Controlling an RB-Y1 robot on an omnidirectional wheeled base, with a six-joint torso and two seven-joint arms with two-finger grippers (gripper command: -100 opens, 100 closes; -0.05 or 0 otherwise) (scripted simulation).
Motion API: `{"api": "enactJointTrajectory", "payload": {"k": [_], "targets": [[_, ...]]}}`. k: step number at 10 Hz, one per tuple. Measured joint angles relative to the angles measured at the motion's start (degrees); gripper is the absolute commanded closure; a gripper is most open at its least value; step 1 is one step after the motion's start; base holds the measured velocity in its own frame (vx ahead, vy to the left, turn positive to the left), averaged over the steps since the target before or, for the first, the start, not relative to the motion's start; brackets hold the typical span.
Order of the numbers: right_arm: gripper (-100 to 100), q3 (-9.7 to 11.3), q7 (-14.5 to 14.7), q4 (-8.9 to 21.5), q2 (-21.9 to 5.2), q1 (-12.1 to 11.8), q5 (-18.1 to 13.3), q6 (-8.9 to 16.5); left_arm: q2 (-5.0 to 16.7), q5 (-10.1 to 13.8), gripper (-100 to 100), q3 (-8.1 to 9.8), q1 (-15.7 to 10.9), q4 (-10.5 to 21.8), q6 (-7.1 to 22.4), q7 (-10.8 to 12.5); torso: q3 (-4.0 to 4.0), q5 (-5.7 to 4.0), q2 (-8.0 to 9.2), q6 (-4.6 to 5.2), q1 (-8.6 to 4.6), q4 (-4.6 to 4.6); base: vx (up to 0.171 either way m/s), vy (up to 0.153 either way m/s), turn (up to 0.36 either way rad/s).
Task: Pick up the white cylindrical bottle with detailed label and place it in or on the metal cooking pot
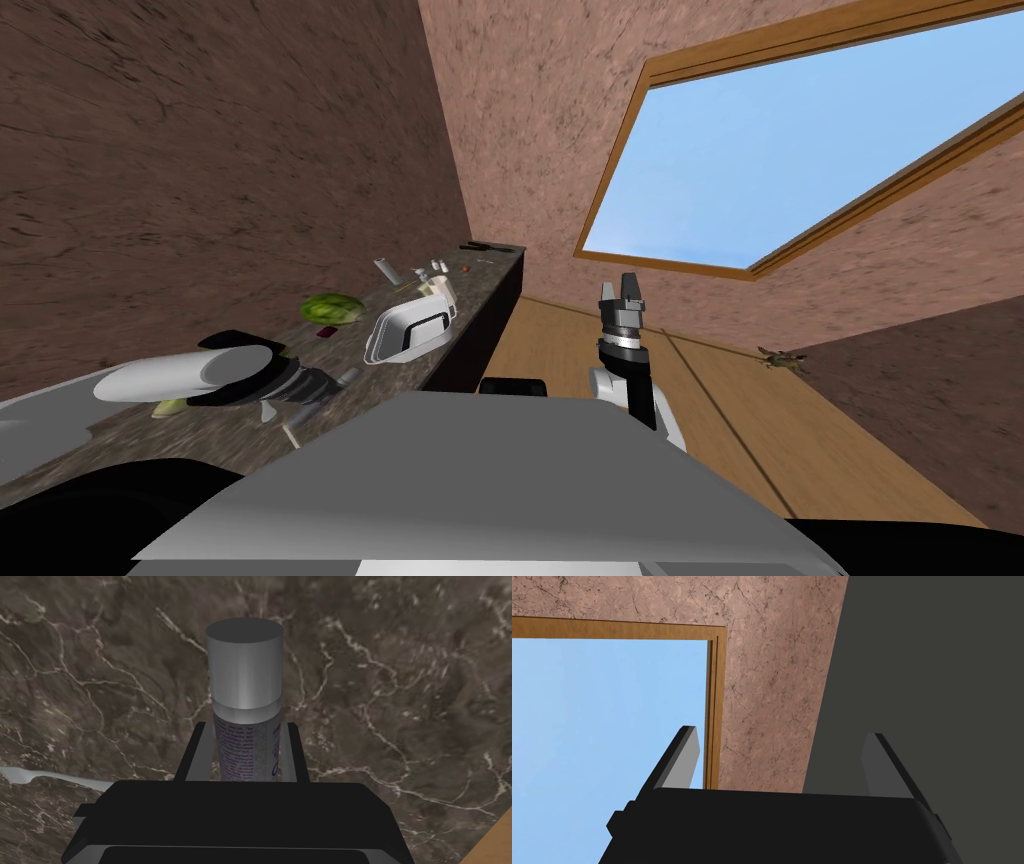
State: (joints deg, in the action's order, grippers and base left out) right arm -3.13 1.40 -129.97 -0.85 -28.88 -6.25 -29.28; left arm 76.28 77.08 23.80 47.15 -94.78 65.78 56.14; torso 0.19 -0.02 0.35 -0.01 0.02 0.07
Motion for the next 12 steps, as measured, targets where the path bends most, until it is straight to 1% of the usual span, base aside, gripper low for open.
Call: {"api": "enactJointTrajectory", "payload": {"k": [3, 5, 6, 7, 9, 11, 12], "targets": [[0, 0.0, 0.0, 0.0, 0.0, 0.0, 0.0, 0.0, 3.5, 1.6, 100, 1.5, -0.2, -0.6, 2.7, 3.4, -0.04, -0.02, -0.07, 0.03, -0.08, -0.01, -0.072, -0.004, -0.071], [0, 0.0, 0.0, 0.0, 0.0, 0.0, 0.0, 0.0, 5.7, 2.8, 100, 2.99, 0.1, -1.1, 4.6, 5.6, -0.05, -0.03, -0.09, 0.02, -0.1, -0.01, -0.063, -0.008, -0.06], [0, 0.0, 0.0, 0.0, 0.0, 0.0, 0.0, 0.0, 7.0, 3.5, 100, 3.15, -0.2, -1.0, 5.3, 6.6, -0.05, -0.03, -0.09, 0.01, -0.11, -0.02, -0.072, 0.0, -0.054], [0, 0.0, 0.0, 0.0, 0.0, 0.0, 0.0, 0.0, 8.0, 4.1, 100, 3.89, -0.1, -1.2, 6.2, 7.5, -0.03, -0.04, -0.06, -0.01, -0.09, -0.01, -0.069, -0.002, -0.055], [0, 0.0, 0.0, 0.0, 0.0, 0.0, 0.0, 0.0, 10.1, 5.2, 100, 5.27, 0.1, -2.3, 7.9, 10.2, -0.05, -0.05, -0.1, 0.0, -0.14, -0.01, -0.05, -0.012, -0.051], [0, 0.0, 0.0, 0.0, 0.0, 0.0, 0.0, 0.0, 12.0, 6.6, 100, 6.47, 0.1, -2.2, 9.4, 11.6, -0.09, -0.06, -0.18, -0.02, -0.17, -0.03, -0.032, -0.011, -0.026], [0, 0.0, 0.0, 0.0, 0.0, 0.0, 0.0, 0.0, 12.9, 7.1, 100, 7.23, 0.2, -2.6, 10.3, 12.7, -0.11, -0.06, -0.21, -0.01, -0.16, -0.03, -0.022, -0.01, -0.033]]}}
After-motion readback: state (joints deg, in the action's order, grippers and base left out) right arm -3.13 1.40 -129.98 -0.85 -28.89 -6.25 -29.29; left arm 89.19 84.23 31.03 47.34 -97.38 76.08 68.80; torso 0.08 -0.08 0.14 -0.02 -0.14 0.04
